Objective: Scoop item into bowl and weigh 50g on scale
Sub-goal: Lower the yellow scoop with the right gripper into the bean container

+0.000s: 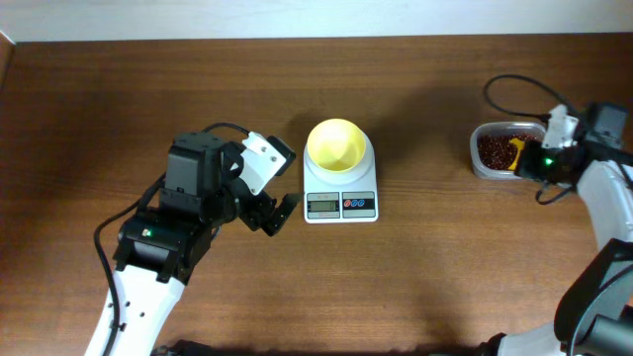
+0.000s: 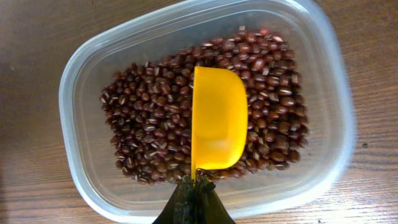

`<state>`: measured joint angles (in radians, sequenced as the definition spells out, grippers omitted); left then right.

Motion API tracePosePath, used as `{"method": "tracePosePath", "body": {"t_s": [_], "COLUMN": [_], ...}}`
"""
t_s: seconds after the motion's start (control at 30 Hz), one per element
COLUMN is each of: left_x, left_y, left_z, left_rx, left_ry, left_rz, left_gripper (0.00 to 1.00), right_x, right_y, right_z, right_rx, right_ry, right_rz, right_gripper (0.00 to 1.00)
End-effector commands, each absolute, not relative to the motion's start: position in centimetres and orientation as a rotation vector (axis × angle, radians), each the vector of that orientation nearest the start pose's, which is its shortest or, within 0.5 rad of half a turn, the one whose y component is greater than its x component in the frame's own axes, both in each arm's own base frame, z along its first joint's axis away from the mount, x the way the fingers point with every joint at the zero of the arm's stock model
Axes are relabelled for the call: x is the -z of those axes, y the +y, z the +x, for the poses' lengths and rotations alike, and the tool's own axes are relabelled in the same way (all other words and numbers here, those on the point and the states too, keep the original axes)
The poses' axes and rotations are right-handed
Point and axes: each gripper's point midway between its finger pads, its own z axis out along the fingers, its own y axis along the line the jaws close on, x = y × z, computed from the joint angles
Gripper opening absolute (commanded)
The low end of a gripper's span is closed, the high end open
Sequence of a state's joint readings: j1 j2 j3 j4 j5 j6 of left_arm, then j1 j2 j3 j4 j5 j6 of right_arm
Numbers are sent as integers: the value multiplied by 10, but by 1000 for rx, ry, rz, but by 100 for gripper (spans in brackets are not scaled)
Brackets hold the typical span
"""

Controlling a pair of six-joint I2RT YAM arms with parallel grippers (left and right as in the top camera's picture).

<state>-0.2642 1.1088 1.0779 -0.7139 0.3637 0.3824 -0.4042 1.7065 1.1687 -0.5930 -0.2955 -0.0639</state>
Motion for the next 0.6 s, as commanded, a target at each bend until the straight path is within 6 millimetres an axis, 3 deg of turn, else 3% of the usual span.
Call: {"method": "tracePosePath", "body": {"t_s": [0.0,0.57], "left_x": [-244,-244], "left_y": [-144,-144], "left_z": [293,293], "left_rx": [364,364], "left_ry": [2084,2084], "left_rz": [915,915], "left_gripper": [99,99], "right_x": [-86,-77], "right_y": [-115,-108], "right_z": [384,383], "right_rx": [-349,-422], "right_ry": [2592,2608], "right_rz": [390,461], "right_gripper": [4,4]}}
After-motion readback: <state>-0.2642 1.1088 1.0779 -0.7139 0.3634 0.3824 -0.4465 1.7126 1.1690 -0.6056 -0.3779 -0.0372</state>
